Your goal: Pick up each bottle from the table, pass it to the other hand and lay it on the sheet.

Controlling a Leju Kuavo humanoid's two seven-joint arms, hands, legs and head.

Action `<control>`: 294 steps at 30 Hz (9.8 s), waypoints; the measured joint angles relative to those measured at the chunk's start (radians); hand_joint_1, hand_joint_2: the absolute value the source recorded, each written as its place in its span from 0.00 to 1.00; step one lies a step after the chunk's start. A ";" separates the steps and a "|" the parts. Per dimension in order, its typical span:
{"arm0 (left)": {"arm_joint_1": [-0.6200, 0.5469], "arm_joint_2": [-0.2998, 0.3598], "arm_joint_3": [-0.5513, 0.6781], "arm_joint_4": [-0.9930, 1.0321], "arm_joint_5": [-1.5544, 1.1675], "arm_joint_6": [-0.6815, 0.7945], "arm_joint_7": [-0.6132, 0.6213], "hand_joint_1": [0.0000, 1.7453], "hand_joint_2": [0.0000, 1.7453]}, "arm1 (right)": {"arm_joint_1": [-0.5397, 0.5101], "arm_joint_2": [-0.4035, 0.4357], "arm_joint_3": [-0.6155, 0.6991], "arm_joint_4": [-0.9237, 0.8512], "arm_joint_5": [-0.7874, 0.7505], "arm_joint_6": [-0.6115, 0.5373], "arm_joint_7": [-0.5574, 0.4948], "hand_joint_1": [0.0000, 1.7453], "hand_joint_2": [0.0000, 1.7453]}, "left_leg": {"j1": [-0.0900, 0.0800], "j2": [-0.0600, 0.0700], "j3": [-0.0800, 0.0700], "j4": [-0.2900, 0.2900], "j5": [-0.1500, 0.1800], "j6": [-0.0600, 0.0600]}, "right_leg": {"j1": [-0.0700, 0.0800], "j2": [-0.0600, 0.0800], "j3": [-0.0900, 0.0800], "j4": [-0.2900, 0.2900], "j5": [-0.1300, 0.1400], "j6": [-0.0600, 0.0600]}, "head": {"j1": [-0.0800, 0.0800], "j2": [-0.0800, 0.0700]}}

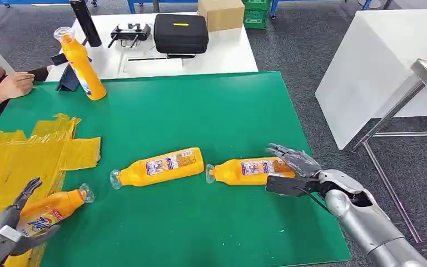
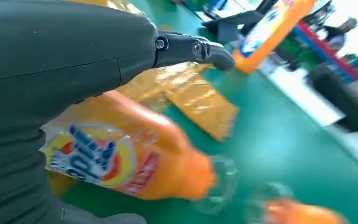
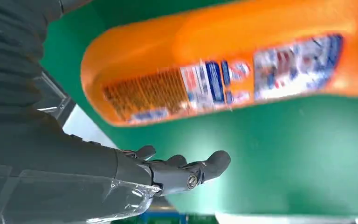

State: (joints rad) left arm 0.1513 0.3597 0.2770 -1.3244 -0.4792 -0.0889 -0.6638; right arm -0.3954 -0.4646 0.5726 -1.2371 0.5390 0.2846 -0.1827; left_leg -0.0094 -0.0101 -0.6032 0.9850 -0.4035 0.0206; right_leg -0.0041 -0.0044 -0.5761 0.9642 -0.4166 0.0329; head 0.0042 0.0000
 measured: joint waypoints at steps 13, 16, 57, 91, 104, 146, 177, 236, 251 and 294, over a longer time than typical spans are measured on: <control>0.026 0.018 -0.034 -0.049 0.020 -0.008 0.000 0.00 1.00 | -0.039 -0.005 0.066 0.062 0.002 0.001 0.000 0.00 1.00 | 0.000 0.000 0.000 0.000 0.000 0.000 | 0.000 0.000 0.000 0.000 0.000 0.000 | 0.000 0.000; 0.036 0.023 -0.040 -0.063 0.088 -0.029 0.000 0.00 1.00 | -0.049 -0.006 0.077 0.072 0.006 0.019 0.001 0.85 1.00 | 0.000 0.000 0.000 0.000 0.000 0.000 | 0.000 0.000 0.000 0.000 0.000 0.000 | 0.000 0.000; 0.041 -0.363 -0.167 -0.415 0.761 -0.485 0.141 0.00 1.00 | 0.090 0.339 -0.031 -0.184 -0.309 -0.134 -0.098 1.00 1.00 | 0.000 0.001 -0.002 0.000 0.001 0.001 | 0.000 0.000 -0.002 0.000 0.002 0.000 | 0.000 0.000; -0.061 -0.369 -0.359 -0.329 0.827 -0.481 0.163 0.00 1.00 | -0.046 0.680 0.274 0.078 -0.333 -0.107 -0.051 1.00 1.00 | 0.002 0.001 -0.002 0.000 0.003 -0.001 | 0.001 0.000 -0.003 0.000 0.003 -0.001 | 0.000 0.000; -0.064 -0.352 -0.357 -0.272 0.825 -0.481 0.158 0.00 1.00 | -0.053 0.718 0.424 0.151 -0.279 -0.129 -0.055 1.00 1.00 | 0.001 0.001 -0.003 0.000 0.003 -0.001 | 0.001 0.000 -0.004 0.000 0.003 -0.001 | 0.000 0.000; -0.261 -0.278 -0.180 -0.231 -0.308 0.495 0.183 1.00 1.00 | -0.179 0.613 0.206 0.252 -0.190 -0.228 0.022 0.00 1.00 | 0.002 0.001 -0.003 0.000 0.007 -0.002 | 0.001 0.000 -0.005 0.000 0.007 -0.002 | 0.000 0.000; -0.501 -0.140 -0.215 0.270 -0.828 0.493 0.579 1.00 1.00 | -0.232 0.643 0.224 0.458 -0.094 -0.193 0.036 0.00 1.00 | 0.002 0.001 -0.007 0.000 0.009 -0.002 | 0.002 0.000 -0.009 0.001 0.008 -0.003 | 0.000 0.000; -0.616 0.110 -0.409 0.550 0.014 -0.295 0.085 0.00 1.00 | -0.308 0.786 0.345 0.814 0.434 -0.440 0.193 0.00 1.00 | 0.003 0.007 -0.009 0.000 0.012 -0.006 | 0.002 0.004 -0.014 0.006 0.010 -0.006 | 0.000 0.000; -0.367 0.217 -0.389 0.288 0.111 -0.294 0.104 0.00 1.00 | -0.280 0.796 0.330 0.768 0.465 -0.494 0.158 0.00 1.00 | 0.003 0.005 -0.011 0.000 0.013 -0.007 | 0.002 0.003 -0.016 0.006 0.011 -0.009 | 0.001 0.000; -0.185 0.208 -0.232 0.016 0.362 -0.533 -0.001 0.00 1.00 | -0.280 0.814 0.317 0.765 0.473 -0.454 0.126 0.00 1.00 | 0.003 0.006 -0.012 0.000 0.013 -0.007 | 0.003 0.003 -0.017 0.006 0.011 -0.009 | 0.001 0.000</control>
State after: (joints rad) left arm -0.0337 0.5676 0.0450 -1.3081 -0.1171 -0.6214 -0.6645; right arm -0.6755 0.3491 0.8900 -0.4719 1.0117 -0.1698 -0.0572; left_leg -0.0060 -0.0045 -0.6147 0.9849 -0.3905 0.0134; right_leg -0.0016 -0.0011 -0.5930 0.9701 -0.4059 0.0240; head 0.0050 0.0000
